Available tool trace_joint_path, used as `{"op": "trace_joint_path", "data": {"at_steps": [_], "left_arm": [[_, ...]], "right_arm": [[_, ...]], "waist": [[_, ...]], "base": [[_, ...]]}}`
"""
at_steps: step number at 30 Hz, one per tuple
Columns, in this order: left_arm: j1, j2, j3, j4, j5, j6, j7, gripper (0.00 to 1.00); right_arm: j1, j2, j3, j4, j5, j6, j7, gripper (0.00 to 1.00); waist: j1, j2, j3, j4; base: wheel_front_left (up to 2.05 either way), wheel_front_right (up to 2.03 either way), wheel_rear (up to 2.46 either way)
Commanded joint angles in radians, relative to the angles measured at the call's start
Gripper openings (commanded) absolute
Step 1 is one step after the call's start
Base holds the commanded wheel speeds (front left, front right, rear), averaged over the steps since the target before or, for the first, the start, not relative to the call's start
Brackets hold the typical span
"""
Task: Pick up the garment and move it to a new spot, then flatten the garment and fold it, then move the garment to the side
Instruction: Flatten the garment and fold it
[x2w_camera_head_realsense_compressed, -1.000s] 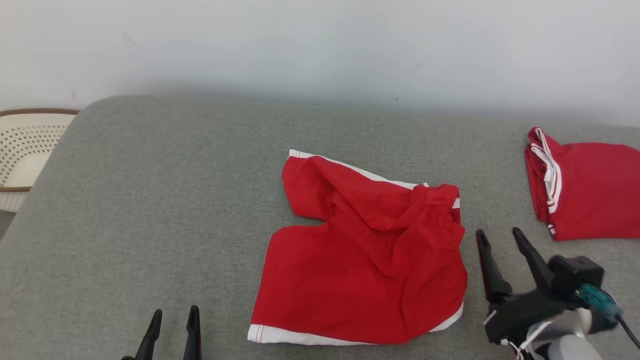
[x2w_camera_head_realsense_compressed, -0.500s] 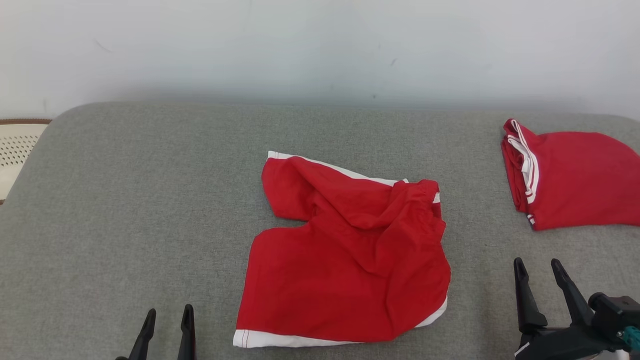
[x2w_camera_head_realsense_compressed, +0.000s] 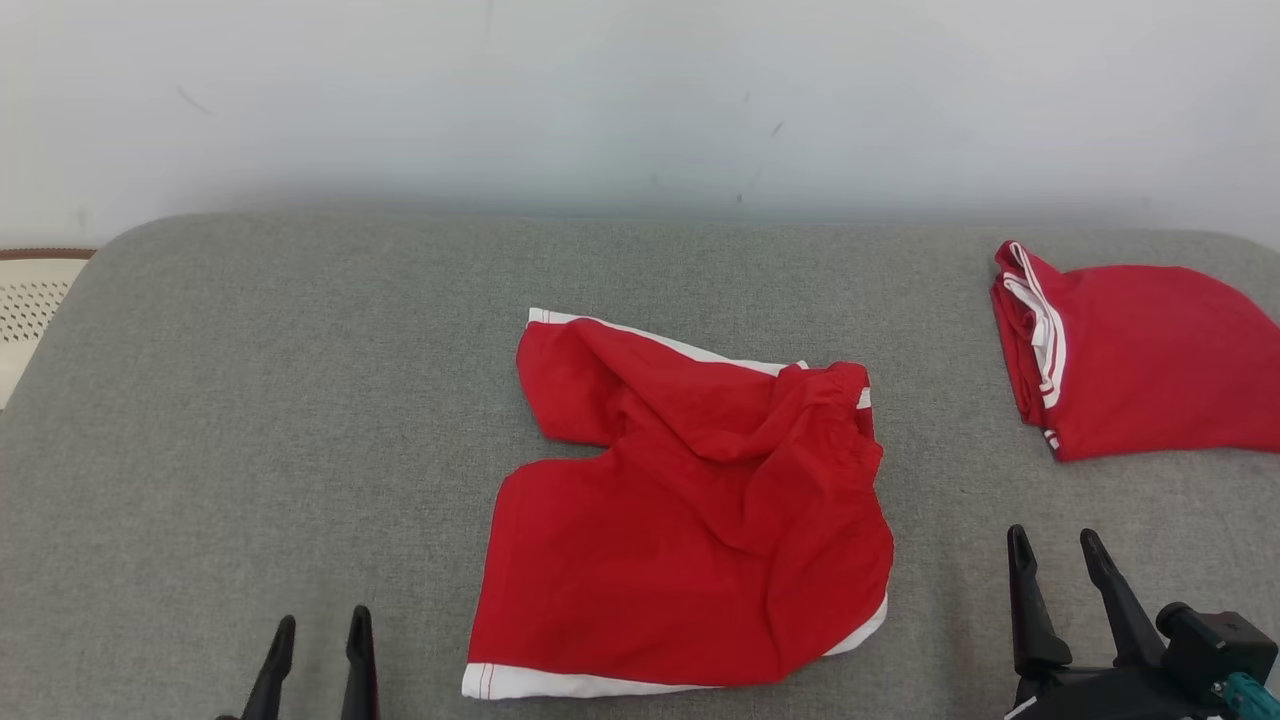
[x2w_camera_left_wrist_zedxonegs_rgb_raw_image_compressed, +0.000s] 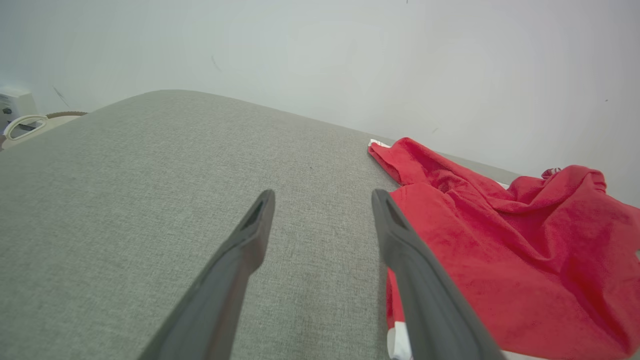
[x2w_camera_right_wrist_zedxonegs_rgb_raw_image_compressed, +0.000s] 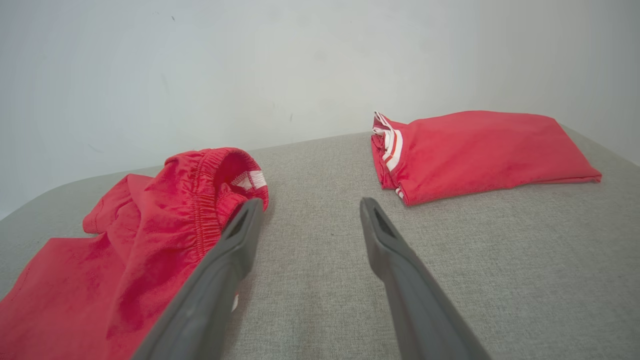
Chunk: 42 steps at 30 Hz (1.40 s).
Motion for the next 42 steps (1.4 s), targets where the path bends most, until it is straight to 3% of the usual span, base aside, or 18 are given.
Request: {"op": "trace_joint_path", "data": {"at_steps": [1,7,16,37,39,42], "left_arm": [[0.015,0.001,-0.006,0.007,0.002,-0.015,-0.005,1.00],[0.003,0.001,-0.039,0.055,0.005,-0.059,-0.005,1.00],[-0.034,0.001,-0.099,0.123,0.001,-0.089,-0.005,1.00],[-0.120,0.002,-0.127,0.369,0.008,-0.103,-0.005,1.00],[-0.127,0.002,-0.135,0.382,0.000,-0.105,-0.005,0.00],[-0.138,0.002,-0.141,0.378,0.002,-0.109,-0.005,0.00]], "right_arm": [[-0.010,0.003,0.005,0.007,-0.005,-0.001,-0.005,1.00],[-0.028,0.006,0.020,0.026,-0.008,-0.001,-0.013,1.00],[-0.049,0.008,0.044,0.044,-0.008,-0.001,-0.022,1.00],[-0.069,0.002,0.068,0.072,-0.012,-0.001,-0.030,1.00],[-0.067,0.002,0.067,0.070,-0.013,-0.001,-0.029,1.00],[-0.065,0.002,0.063,0.068,-0.015,-0.001,-0.028,1.00]], "waist": [[0.0001,0.0000,-0.001,-0.001],[0.0001,0.0000,0.001,-0.013],[0.0001,0.0000,0.014,-0.048],[0.0001,0.0000,0.017,-0.120],[0.0001,0.0000,0.018,-0.121],[0.0001,0.0000,0.018,-0.116]], "base": [[0.00,0.00,0.00],[0.00,0.00,0.00],[0.00,0.00,0.00],[0.00,0.00,0.00],[0.00,0.00,0.00],[0.00,0.00,0.00]]}}
